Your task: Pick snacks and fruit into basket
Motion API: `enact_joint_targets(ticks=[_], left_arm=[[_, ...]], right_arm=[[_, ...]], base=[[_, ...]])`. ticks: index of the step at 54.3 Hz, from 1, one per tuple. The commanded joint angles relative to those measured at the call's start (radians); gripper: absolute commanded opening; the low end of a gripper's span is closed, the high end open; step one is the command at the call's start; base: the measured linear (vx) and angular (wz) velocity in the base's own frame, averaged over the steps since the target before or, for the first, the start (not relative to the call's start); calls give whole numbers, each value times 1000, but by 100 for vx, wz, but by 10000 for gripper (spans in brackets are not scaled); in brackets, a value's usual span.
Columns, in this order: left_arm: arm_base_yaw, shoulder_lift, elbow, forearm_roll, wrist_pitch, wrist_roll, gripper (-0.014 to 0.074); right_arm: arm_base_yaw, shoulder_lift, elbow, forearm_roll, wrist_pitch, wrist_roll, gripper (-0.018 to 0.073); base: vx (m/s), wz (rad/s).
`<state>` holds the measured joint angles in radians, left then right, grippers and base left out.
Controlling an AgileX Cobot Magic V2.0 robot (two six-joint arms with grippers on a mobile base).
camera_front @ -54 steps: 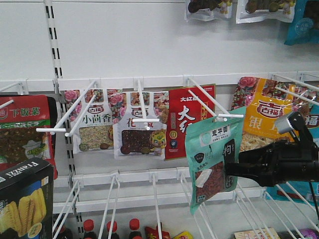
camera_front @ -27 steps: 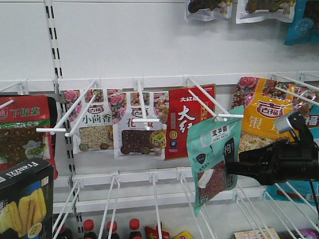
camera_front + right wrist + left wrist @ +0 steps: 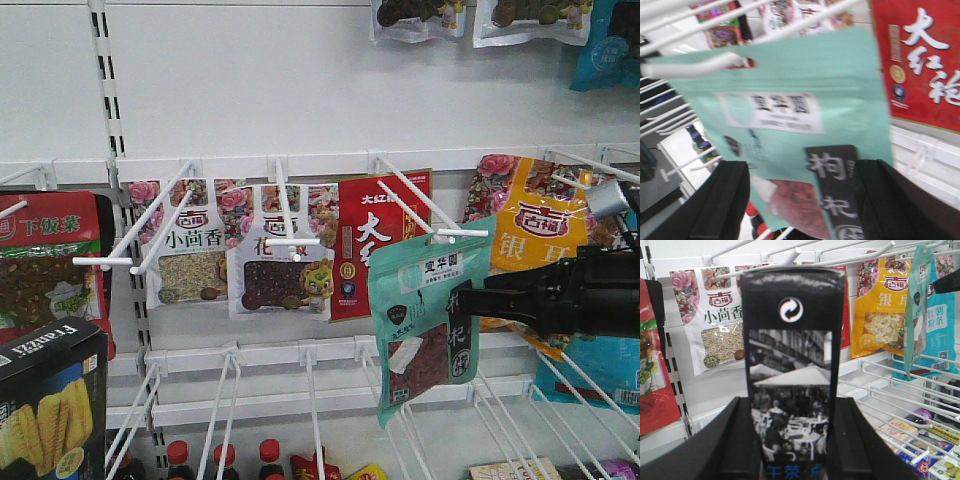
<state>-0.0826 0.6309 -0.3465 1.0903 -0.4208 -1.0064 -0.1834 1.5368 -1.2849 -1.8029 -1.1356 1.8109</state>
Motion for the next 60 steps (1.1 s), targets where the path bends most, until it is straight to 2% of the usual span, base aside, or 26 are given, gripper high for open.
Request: enact_joint_targets(ticks=[1, 32, 60], left_arm=[[0, 0, -29, -41, -42, -3, 3], [0, 0, -29, -41, -42, -3, 3], [0, 0, -29, -41, -42, -3, 3]], right_arm=[[-4, -52, -31, 7, -5, 17, 497], [-4, -37, -30, 7, 80, -27, 497], [-4, -16, -30, 7, 207, -175, 497]], base=[[0, 0], [0, 0], [0, 0]])
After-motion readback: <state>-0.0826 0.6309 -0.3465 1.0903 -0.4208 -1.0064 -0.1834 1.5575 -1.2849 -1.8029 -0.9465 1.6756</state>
